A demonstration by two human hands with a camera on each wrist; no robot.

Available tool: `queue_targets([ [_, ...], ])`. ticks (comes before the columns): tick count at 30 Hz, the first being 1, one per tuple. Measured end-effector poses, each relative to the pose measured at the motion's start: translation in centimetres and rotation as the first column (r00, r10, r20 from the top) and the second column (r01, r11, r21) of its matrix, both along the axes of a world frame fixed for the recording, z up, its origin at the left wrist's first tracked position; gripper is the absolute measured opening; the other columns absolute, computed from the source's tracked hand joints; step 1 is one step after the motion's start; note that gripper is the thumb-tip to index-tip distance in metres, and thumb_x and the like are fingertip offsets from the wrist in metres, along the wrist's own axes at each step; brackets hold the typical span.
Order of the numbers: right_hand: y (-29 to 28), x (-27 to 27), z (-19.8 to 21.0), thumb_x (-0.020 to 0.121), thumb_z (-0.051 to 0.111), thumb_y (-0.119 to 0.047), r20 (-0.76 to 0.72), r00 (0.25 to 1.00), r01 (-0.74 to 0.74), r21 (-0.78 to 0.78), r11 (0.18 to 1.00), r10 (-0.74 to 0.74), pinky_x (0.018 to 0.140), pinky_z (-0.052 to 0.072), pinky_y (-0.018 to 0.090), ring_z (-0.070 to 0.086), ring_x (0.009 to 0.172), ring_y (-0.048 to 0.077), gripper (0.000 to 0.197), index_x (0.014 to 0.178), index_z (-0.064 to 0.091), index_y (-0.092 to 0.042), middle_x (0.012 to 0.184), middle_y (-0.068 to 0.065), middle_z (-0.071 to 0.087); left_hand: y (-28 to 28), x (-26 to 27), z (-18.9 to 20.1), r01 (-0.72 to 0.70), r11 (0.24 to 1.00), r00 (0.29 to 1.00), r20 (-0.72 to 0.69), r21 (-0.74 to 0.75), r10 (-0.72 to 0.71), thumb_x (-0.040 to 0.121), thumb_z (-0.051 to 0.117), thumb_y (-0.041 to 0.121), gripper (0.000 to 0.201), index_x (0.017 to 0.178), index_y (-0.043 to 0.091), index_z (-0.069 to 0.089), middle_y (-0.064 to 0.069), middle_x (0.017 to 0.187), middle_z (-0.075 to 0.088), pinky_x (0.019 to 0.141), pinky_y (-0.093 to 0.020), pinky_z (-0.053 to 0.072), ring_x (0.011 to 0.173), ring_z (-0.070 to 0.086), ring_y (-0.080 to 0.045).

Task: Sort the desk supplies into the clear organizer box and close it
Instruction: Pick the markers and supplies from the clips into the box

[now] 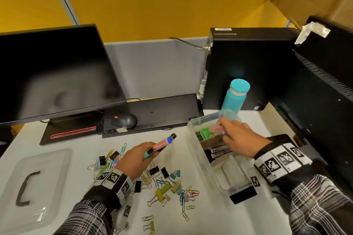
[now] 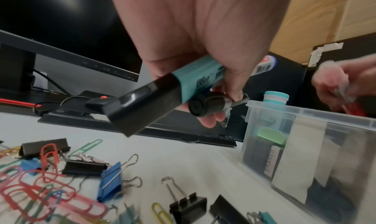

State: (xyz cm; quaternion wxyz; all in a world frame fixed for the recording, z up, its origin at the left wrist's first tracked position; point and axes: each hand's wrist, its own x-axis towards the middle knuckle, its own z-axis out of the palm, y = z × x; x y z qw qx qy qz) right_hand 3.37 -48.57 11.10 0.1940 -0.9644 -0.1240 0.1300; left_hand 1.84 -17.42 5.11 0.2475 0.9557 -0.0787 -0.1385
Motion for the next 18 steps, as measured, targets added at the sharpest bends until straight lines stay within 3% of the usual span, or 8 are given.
queue_targets([
  [2, 0.3, -0.3, -0.9, 0.089, 0.039, -0.022, -0.097, 0.995, -0.045, -0.102, 0.994, 0.035, 0.088, 0.038, 0.038, 0.049, 0.1, 0.021, 0.016, 0.102, 0.042, -0.031, 0.098, -0.006, 0.053, -0.2, 0.0, 0.0, -0.024, 0.999, 1.0, -0.02, -0.035, 0.024, 0.096, 0.048, 0.037, 0.036, 0.13, 0.025, 0.051, 0.004, 0.109, 0.064, 0.079, -0.022, 0.044, 0.091, 0.06, -0.011],
  [4, 0.3, -0.6, -2.2, 0.091, 0.039, -0.032, -0.169, 0.984, -0.094, -0.25, 0.964, 0.052, 0.103, 0.027, 0.045, 0.038, 0.12, 0.023, 0.026, 0.115, 0.046, -0.035, 0.123, -0.005, 0.05, -0.4, 0.0, 0.0, -0.024, 0.999, 0.999, -0.032, -0.048, 0.023, 0.096, 0.048, 0.038, 0.037, 0.131, 0.026, 0.049, 0.008, 0.104, 0.064, 0.077, -0.022, 0.044, 0.089, 0.061, -0.01],
  [6, 0.0, -1.2, -2.5, 0.091, 0.04, -0.044, -0.136, 0.99, -0.078, -0.313, 0.946, 0.036, 0.104, 0.019, 0.044, 0.029, 0.125, 0.021, 0.033, 0.123, 0.046, -0.04, 0.133, -0.01, 0.042, -0.4, -0.1, -0.2, -0.009, 0.999, 0.999, -0.033, -0.053, 0.007, 0.096, 0.047, 0.04, 0.037, 0.13, 0.027, 0.048, 0.008, 0.103, 0.064, 0.072, -0.018, 0.044, 0.085, 0.061, -0.007],
  [8, -0.7, -1.8, -2.2, 0.091, 0.042, -0.043, -0.025, 0.999, 0.033, -0.226, 0.974, -0.039, 0.101, 0.018, 0.039, 0.027, 0.123, 0.017, 0.033, 0.123, 0.046, -0.044, 0.135, -0.015, 0.04, -0.5, -0.5, -0.5, -0.006, 0.997, 0.999, -0.033, -0.075, 0.003, 0.096, 0.047, 0.04, 0.035, 0.128, 0.028, 0.048, 0.01, 0.099, 0.064, 0.066, -0.012, 0.041, 0.081, 0.059, -0.002],
  [11, -2.2, -2.9, -2.3, 0.092, 0.043, -0.04, 0.065, 0.973, 0.229, -0.091, 0.969, -0.223, 0.099, 0.018, 0.036, 0.026, 0.122, 0.015, 0.034, 0.125, 0.043, -0.046, 0.141, -0.017, 0.033, -1.0, -1.4, -0.9, -0.009, 0.992, 0.999, -0.054, -0.126, 0.002, 0.095, 0.047, 0.04, 0.034, 0.127, 0.028, 0.049, 0.013, 0.098, 0.061, 0.067, -0.012, 0.043, 0.082, 0.057, 0.003],
  [15, -4.1, -3.5, -4.7, 0.094, 0.038, -0.046, -0.001, 0.889, 0.457, -0.084, 0.886, -0.458, 0.112, 0.014, 0.045, 0.017, 0.139, 0.025, 0.051, 0.143, 0.024, -0.036, 0.156, -0.006, 0.017, -2.7, -1.3, 0.0, 0.059, 0.987, 0.998, 0.023, -0.149, -0.056, 0.095, 0.048, 0.039, 0.023, 0.117, 0.033, 0.052, 0.017, 0.09, 0.062, 0.075, -0.026, 0.051, 0.081, 0.059, 0.001],
  [18, -4.9, -3.9, -6.0, 0.097, 0.039, -0.038, -0.091, 0.887, 0.462, 0.13, 0.877, -0.454, 0.11, 0.031, 0.046, 0.034, 0.135, 0.026, 0.053, 0.146, 0.019, -0.032, 0.154, 0.001, 0.025, -4.9, -0.1, 1.6, 0.117, 0.981, 0.988, 0.116, -0.153, -0.1, 0.096, 0.047, 0.039, 0.023, 0.117, 0.033, 0.053, 0.014, 0.094, 0.063, 0.071, -0.021, 0.045, 0.082, 0.058, -0.004],
])
